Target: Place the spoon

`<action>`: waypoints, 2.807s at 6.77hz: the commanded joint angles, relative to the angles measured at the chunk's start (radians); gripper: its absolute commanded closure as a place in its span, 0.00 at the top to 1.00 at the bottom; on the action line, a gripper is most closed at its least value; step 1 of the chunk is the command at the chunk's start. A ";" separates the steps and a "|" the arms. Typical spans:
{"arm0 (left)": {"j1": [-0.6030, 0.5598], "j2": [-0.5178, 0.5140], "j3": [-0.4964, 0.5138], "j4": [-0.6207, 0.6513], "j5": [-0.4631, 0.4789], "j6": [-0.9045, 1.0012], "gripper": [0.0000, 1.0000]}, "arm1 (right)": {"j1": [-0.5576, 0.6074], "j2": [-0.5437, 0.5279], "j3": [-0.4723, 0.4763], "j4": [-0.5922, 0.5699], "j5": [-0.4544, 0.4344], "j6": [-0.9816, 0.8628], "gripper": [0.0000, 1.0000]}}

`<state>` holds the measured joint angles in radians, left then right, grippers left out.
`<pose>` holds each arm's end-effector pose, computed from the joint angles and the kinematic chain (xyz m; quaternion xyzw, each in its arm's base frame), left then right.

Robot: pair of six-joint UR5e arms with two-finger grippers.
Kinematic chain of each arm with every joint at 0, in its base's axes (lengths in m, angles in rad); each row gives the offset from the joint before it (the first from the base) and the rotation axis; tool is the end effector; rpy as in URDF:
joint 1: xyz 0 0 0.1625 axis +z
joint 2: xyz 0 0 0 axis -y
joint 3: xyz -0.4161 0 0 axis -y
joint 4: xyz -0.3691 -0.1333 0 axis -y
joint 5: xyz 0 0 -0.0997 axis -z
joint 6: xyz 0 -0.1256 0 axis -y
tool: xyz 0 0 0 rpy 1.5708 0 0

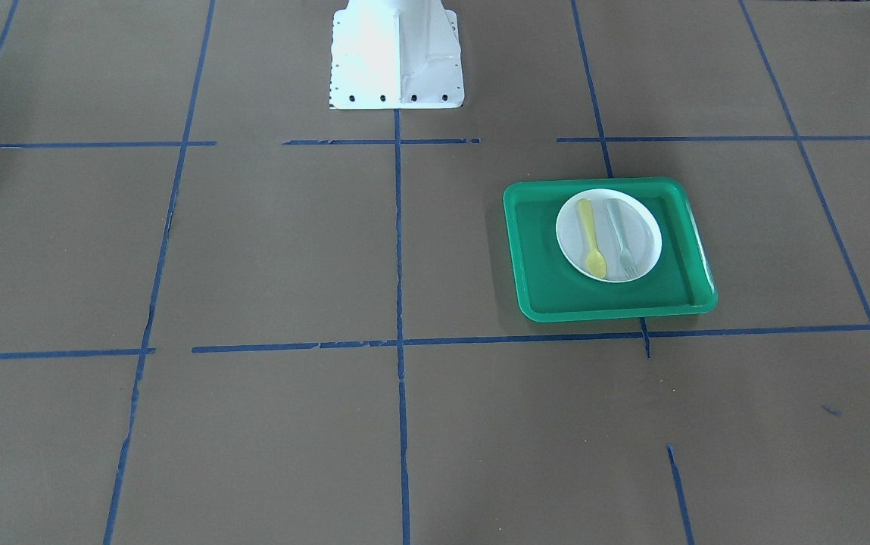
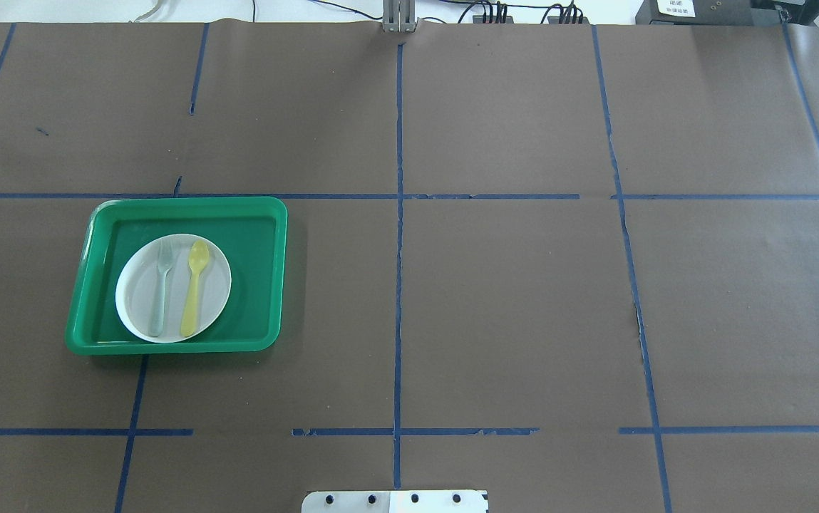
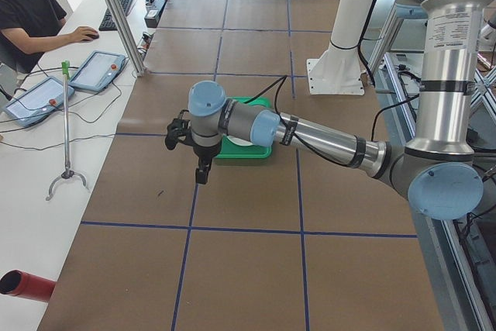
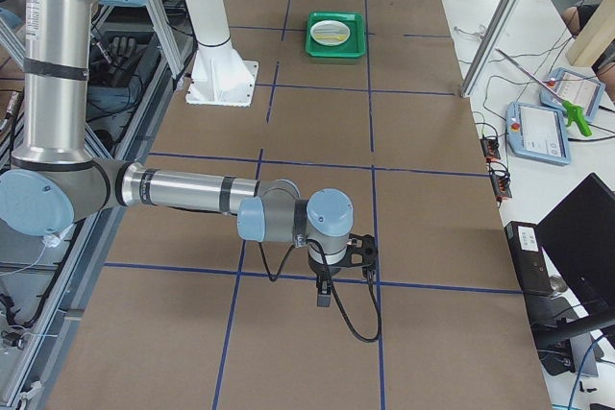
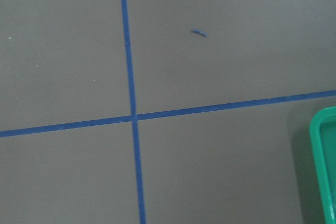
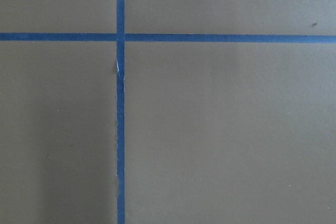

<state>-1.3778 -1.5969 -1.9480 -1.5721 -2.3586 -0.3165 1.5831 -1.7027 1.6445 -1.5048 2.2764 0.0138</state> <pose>0.0480 -0.4765 0.4758 0.0848 0.4106 0.0211 0.9076 0.0569 -0.4135 0.6913 0.0034 -0.3455 0.0109 0.9383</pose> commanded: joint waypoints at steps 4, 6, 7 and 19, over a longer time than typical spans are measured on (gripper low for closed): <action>0.463 -0.250 -0.002 0.000 0.172 -0.573 1.00 | 0.000 0.000 0.000 0.000 0.000 0.000 1.00; 0.571 -0.262 0.093 -0.099 0.235 -0.662 1.00 | 0.000 0.000 0.000 0.000 0.000 0.000 1.00; 0.604 -0.255 0.160 -0.226 0.242 -0.734 1.00 | 0.000 0.000 0.000 0.000 0.000 0.000 1.00; 0.703 -0.261 0.268 -0.281 0.256 -0.757 0.72 | 0.000 0.000 0.000 0.000 0.000 0.000 1.00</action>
<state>-0.6793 -1.8568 -1.6854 -1.8523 -2.1019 -1.0742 1.5831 -1.7027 1.6444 -1.5038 2.2764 0.0138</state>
